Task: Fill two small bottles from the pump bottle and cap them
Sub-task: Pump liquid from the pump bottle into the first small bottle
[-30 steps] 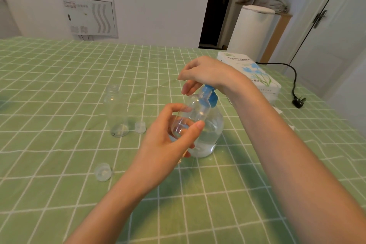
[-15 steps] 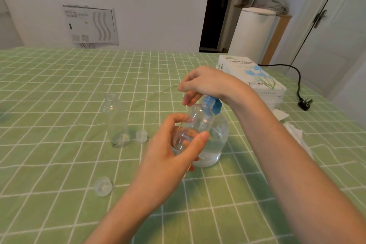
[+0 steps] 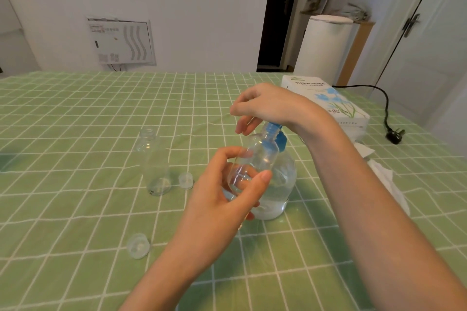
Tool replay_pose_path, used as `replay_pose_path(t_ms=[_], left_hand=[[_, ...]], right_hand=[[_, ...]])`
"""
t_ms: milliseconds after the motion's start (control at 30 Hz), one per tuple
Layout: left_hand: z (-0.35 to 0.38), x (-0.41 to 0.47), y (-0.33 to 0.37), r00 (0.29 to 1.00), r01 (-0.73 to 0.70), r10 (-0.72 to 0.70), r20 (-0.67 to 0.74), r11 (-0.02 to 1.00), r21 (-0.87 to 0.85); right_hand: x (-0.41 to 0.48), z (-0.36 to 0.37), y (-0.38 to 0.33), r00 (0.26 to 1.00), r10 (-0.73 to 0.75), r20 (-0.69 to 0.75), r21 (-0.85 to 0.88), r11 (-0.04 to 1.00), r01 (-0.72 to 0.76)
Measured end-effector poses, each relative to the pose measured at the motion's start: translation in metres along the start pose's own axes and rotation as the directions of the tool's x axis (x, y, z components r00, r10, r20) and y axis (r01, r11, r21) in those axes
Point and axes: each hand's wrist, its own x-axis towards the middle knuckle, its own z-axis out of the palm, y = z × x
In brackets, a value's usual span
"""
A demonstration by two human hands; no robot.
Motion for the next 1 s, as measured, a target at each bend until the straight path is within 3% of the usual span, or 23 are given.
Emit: replay_pose_path(t_ms=[267,600,1000], left_hand=[[0.0006,-0.0017,-0.0033,1.0,0.015,-0.015,-0.007,1.0,0.011],[0.0018,-0.0014,-0.003,1.0,-0.005,0.005,-0.005,1.0,0.009],[0.0009,-0.0019,-0.0032,1.0,0.006,-0.006,0.003,1.0,0.022]], right_hand=[[0.0007,0.0079,0.0072,0.999,0.03,0.037,0.035,0.999,-0.031],[0.0021,0.0003,0.0019,0.999,-0.007,-0.039,-0.016,1.0,0.006],[0.0015,0.0048,0.0058,0.999,0.019,0.036,0.014,1.0,-0.019]])
